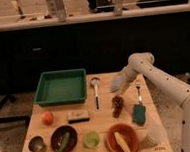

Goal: Place towel in tray

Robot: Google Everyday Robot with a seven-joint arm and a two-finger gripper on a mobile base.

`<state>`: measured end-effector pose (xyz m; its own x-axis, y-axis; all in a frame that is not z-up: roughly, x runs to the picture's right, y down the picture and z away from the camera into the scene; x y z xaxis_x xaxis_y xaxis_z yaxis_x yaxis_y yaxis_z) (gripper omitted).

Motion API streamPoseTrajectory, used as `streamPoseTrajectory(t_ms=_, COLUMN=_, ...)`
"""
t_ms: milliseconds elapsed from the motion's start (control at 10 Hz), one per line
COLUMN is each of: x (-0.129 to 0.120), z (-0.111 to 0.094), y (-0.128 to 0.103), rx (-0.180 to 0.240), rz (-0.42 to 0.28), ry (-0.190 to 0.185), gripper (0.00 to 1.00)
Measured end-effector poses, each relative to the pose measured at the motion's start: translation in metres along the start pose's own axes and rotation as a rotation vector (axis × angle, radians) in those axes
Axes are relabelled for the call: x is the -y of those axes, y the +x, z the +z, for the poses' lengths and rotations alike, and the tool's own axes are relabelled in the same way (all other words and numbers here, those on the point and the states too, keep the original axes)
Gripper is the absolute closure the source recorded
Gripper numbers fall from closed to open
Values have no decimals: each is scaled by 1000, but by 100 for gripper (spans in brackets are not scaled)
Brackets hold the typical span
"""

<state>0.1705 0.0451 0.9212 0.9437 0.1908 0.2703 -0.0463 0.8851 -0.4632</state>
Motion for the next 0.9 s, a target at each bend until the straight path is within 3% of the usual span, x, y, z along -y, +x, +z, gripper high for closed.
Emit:
streamPoseTrajectory(t_ms=200, x=2, z=4, y=4, rx=7, rz=12, ry=47, gripper=20)
streamPoseTrajectory(t_ms=400, x=4, z=5, y=7, rx=17, rz=20, ry=69, gripper=20)
streamPoseTrajectory(t_ms=900, x=8, z=13, y=4, rx=37, rz=-4, ry=73, gripper=20)
